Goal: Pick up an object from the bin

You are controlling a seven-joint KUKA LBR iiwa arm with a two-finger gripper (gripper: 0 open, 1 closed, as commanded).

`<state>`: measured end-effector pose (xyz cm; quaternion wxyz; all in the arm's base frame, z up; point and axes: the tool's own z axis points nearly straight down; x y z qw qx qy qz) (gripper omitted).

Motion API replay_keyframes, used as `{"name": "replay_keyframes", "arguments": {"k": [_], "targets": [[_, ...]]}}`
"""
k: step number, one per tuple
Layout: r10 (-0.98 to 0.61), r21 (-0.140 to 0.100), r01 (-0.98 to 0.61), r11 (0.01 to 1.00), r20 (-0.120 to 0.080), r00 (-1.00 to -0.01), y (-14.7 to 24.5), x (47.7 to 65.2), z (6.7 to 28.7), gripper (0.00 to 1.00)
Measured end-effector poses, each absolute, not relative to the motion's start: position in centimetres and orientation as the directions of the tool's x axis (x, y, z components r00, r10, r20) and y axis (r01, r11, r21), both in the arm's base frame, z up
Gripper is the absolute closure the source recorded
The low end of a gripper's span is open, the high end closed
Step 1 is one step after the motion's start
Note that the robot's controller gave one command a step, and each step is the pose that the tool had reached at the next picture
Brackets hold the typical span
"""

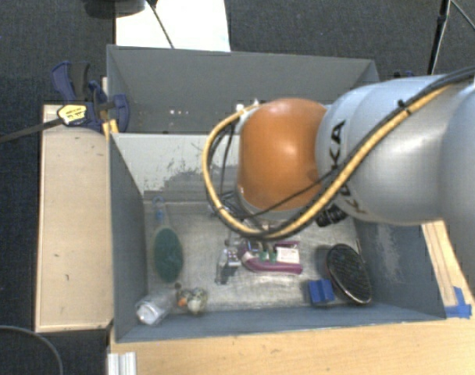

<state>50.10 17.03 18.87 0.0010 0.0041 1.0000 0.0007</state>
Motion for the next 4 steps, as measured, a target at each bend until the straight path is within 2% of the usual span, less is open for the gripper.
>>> {"name": "replay_keyframes", "arguments": {"k": [1, 2, 3, 4], "targets": [[-0.011, -0.003, -0.011, 1.0, 0.003, -1.0, 7.9, 48.8, 15.3, 0.0], [0.094, 0.001, 0.094, 0.996, -0.002, -0.996, 5.8, 49.5, 6.9, 0.0], [0.094, 0.002, 0.094, 0.996, 0.001, -0.996, 6.0, 49.4, 7.2, 1.0], [0.116, 0.003, 0.116, 0.993, -0.008, -0.993, 6.7, 49.0, 21.7, 1.0]]}}
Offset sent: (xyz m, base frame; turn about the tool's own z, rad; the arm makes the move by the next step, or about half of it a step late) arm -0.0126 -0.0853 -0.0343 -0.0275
